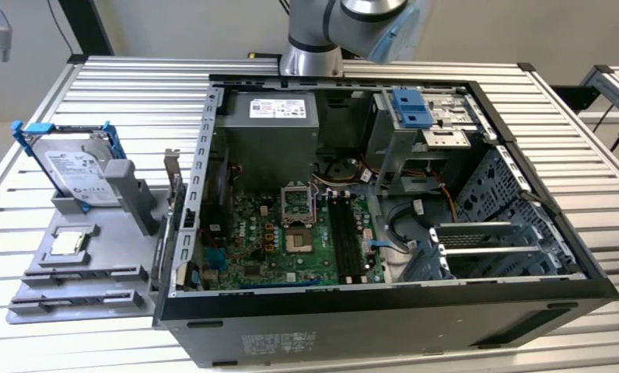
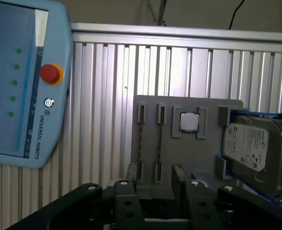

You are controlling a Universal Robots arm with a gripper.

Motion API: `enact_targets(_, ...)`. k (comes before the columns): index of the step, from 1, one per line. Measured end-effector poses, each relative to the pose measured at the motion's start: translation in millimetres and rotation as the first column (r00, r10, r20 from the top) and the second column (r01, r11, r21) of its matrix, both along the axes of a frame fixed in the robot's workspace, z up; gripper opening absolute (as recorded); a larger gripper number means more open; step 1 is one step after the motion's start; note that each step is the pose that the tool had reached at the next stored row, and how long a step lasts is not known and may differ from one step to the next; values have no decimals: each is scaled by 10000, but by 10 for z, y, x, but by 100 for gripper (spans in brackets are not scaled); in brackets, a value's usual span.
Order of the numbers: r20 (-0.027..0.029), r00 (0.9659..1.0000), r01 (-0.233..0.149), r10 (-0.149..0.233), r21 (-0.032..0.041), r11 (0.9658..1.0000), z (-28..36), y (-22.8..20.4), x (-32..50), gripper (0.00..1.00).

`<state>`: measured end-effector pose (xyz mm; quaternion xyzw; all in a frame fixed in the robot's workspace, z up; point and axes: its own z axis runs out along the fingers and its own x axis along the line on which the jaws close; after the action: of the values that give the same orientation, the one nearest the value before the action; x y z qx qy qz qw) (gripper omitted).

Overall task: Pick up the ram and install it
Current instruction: 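Pick up the ram and move it above insertion slot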

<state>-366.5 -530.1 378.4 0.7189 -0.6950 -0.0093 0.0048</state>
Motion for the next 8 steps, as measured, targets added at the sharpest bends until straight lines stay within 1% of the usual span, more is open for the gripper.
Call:
enact_targets(1,54,10000,0,0,94,10000,-1,0,0,100)
enact_targets(2,97,10000,0,-2,185,9998,-5,0,-1,100)
enact_targets(3,110,9999,1,-4,230,9997,-21,1,-1,100)
enact_targets(4,111,9999,3,-6,261,9997,-33,1,-1,100)
enact_targets(7,32,10000,23,-23,275,9996,-49,1,-1,100)
enact_targets(8,21,10000,23,-23,277,9996,-63,1,-2,100)
